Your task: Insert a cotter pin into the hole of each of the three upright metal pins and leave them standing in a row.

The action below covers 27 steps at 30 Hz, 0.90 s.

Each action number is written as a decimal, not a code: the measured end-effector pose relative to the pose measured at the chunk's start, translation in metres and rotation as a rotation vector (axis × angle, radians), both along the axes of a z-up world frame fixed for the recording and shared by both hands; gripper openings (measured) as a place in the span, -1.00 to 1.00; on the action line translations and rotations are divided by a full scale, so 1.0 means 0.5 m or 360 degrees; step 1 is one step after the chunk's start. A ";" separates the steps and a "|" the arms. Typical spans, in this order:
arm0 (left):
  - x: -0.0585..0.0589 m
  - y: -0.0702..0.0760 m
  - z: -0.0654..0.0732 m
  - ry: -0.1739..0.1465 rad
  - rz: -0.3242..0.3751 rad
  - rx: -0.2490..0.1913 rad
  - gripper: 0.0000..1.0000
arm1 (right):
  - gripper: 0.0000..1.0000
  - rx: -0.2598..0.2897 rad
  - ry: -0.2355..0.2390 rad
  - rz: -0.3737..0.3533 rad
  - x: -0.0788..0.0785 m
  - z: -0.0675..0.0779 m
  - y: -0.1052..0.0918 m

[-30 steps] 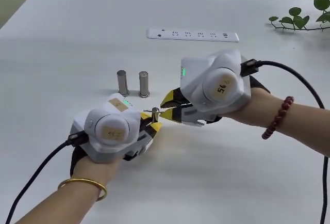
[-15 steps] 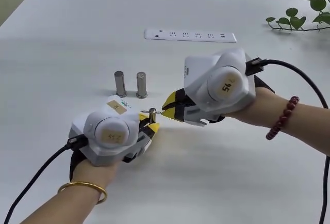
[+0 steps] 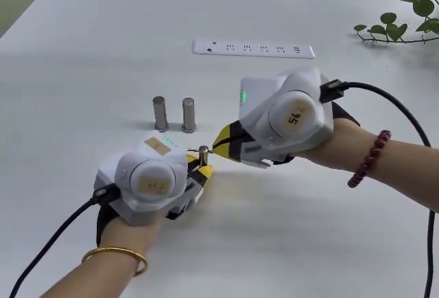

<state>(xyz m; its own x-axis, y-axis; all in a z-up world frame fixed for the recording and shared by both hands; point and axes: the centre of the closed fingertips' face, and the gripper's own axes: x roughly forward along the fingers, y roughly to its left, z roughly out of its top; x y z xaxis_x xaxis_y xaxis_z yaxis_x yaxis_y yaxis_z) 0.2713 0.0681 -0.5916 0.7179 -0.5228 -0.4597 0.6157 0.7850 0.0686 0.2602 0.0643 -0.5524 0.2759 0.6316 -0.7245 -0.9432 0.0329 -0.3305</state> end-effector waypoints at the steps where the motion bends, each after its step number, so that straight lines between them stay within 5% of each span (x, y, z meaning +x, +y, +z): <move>1: 0.000 0.000 0.000 0.0000 0.0002 0.0000 -0.89 | -1.00 0.0001 0.0001 -0.0001 -0.001 0.000 0.000; 12: 0.001 0.000 0.000 -0.0002 0.0027 -0.0004 -0.89 | -1.00 0.0017 0.0011 -0.0076 0.006 -0.001 -0.014; 27: 0.004 0.000 0.001 0.0014 0.0054 -0.0061 -0.90 | -0.65 0.0352 0.0386 -0.0491 0.002 0.002 -0.046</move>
<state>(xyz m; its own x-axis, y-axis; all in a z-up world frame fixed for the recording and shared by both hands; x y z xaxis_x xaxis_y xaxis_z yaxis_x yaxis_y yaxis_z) 0.2731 0.0679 -0.5913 0.7313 -0.5157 -0.4463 0.5892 0.8073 0.0326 0.2614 0.0414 -0.5516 0.3144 0.6936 -0.6481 -0.9275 0.3698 -0.0541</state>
